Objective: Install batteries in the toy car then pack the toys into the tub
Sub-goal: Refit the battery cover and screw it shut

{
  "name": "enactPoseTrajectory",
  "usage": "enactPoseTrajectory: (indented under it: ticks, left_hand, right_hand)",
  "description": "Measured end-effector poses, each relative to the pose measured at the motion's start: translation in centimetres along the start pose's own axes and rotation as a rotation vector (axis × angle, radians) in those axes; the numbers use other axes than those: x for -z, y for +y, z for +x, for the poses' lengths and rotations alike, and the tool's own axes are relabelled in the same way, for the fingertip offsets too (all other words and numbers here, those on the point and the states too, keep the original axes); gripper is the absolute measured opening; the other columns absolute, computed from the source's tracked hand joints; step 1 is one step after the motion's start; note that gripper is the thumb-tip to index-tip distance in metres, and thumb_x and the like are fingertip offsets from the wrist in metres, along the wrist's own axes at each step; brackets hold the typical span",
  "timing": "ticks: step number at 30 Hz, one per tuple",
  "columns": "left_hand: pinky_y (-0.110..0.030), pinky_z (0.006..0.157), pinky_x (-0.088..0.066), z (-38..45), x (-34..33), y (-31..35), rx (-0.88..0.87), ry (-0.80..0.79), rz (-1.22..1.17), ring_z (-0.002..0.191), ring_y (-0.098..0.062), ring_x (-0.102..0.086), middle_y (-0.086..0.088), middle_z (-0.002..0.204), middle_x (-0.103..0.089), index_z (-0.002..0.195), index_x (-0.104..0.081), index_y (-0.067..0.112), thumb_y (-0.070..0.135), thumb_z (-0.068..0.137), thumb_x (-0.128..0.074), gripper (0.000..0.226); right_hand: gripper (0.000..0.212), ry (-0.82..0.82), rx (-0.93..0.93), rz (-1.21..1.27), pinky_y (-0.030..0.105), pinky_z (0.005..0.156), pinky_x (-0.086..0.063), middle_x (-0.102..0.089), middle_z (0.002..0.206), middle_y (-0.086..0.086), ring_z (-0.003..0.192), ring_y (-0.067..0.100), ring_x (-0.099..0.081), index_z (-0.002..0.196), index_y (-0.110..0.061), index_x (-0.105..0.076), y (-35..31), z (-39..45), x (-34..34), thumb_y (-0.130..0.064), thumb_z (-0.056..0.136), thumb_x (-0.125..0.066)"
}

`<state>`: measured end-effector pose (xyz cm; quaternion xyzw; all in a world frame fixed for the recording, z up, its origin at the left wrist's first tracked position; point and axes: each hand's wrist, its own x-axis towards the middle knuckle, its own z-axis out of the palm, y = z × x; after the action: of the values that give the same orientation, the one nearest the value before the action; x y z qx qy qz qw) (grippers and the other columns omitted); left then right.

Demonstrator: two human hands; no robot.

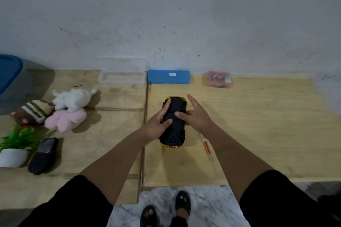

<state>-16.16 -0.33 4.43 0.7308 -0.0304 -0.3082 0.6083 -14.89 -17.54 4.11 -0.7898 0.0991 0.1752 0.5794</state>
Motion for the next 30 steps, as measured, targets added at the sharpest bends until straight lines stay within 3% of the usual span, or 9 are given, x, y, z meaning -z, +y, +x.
enactPoseTrajectory:
  ticks: [3, 7, 10, 13, 16, 18, 22, 27, 30]
  left_hand:
    - [-0.029, 0.072, -0.055, 0.6, -0.7, 0.7, 0.058, 0.012, -0.046, 0.114, -0.015, -0.051, 0.016, 0.136, -0.039, 0.141, -0.004, 0.056, 0.033, 0.099, -0.041, 0.061]
    - [-0.024, 0.07, -0.052, 1.6, -1.7, 1.5, 0.036, 0.053, -0.007, 0.113, -0.013, -0.048, 0.012, 0.14, -0.035, 0.146, -0.001, 0.048, 0.034, 0.101, -0.033, 0.056]
    - [-0.029, 0.085, -0.049, 2.3, -2.1, 1.7, 0.021, 0.093, 0.02, 0.118, -0.013, -0.044, 0.008, 0.15, -0.029, 0.146, -0.006, 0.047, 0.026, 0.102, -0.033, 0.055]
    - [-0.03, 0.084, -0.048, 2.7, -2.1, 1.7, 0.038, 0.111, 0.043, 0.117, -0.014, -0.044, 0.006, 0.151, -0.029, 0.145, -0.008, 0.049, 0.026, 0.102, -0.034, 0.055]
    - [-0.028, 0.076, -0.049, 2.9, -1.8, 1.6, 0.083, 0.157, 0.054, 0.114, -0.017, -0.045, 0.007, 0.148, -0.032, 0.144, -0.008, 0.05, 0.026, 0.102, -0.034, 0.055]
    - [-0.029, 0.077, -0.049, 3.0, -1.7, 1.5, 0.096, 0.176, 0.071, 0.113, -0.016, -0.045, 0.007, 0.147, -0.032, 0.146, -0.008, 0.048, 0.025, 0.102, -0.034, 0.055]
    - [-0.027, 0.076, -0.049, 2.9, -1.9, 1.4, 0.109, 0.191, 0.079, 0.111, -0.015, -0.046, 0.008, 0.144, -0.034, 0.146, -0.006, 0.047, 0.025, 0.102, -0.034, 0.056]
    - [-0.026, 0.063, -0.05, 2.7, -1.8, 1.5, 0.148, 0.196, 0.113, 0.108, -0.016, -0.046, 0.007, 0.143, -0.034, 0.146, -0.005, 0.048, 0.028, 0.102, -0.034, 0.057]
    - [-0.025, 0.06, -0.05, 2.6, -1.5, 1.7, 0.166, 0.2, 0.145, 0.107, -0.018, -0.048, 0.003, 0.147, -0.033, 0.146, -0.005, 0.049, 0.029, 0.102, -0.035, 0.057]
  right_hand:
    - [0.089, -0.001, 0.08, -0.04, 0.045, 0.091, -0.052, -0.069, 0.094, 0.021, 0.088, 0.028, -0.068, 0.141, -0.053, -0.01, 0.0, 0.9, 0.7, -0.026, 0.081, -0.07]
    - [0.089, -0.07, 0.176, -0.089, 0.043, 0.079, -0.054, -0.061, 0.08, 0.034, 0.075, 0.041, -0.063, 0.133, -0.066, -0.005, -0.4, 1.3, 2.2, -0.024, 0.084, -0.066]
    - [0.087, -0.089, 0.198, -0.121, 0.032, 0.078, -0.053, -0.067, 0.089, 0.023, 0.082, 0.028, -0.067, 0.138, -0.059, -0.001, -0.1, 1.4, 2.8, -0.033, 0.085, -0.065]
    - [0.084, -0.028, 0.16, -0.157, 0.036, 0.09, -0.049, -0.062, 0.111, 0.002, 0.099, 0.019, -0.063, 0.143, -0.051, 0.0, 0.9, 1.3, 3.7, -0.048, 0.084, -0.061]
    - [0.088, 0.033, 0.123, -0.389, 0.034, 0.08, -0.044, -0.058, 0.098, 0.016, 0.087, 0.027, -0.057, 0.148, -0.036, -0.003, 2.6, 1.2, 4.6, -0.04, 0.084, -0.064]
    - [0.091, -0.008, 0.031, -0.512, 0.029, 0.077, -0.039, -0.049, 0.096, 0.013, 0.086, 0.023, -0.048, 0.147, -0.041, -0.003, 3.9, 1.0, 5.0, -0.032, 0.083, -0.067]
    - [0.078, -0.077, -0.017, -0.625, 0.028, 0.075, -0.038, -0.05, 0.098, 0.009, 0.084, 0.019, -0.047, 0.145, -0.046, -0.005, 4.9, 0.7, 4.5, -0.014, 0.091, -0.051]
    - [0.065, 0.042, 0.115, -0.58, 0.034, 0.076, -0.051, -0.059, 0.081, 0.01, 0.072, 0.021, -0.054, 0.147, -0.036, -0.012, 1.5, 1.5, 4.7, -0.012, 0.095, -0.043]
    - [0.056, 0.186, 0.195, -0.42, 0.016, 0.076, -0.046, -0.064, 0.099, 0.008, 0.083, 0.019, -0.059, 0.146, -0.025, -0.027, -2.4, 2.5, 5.6, -0.011, 0.095, -0.046]
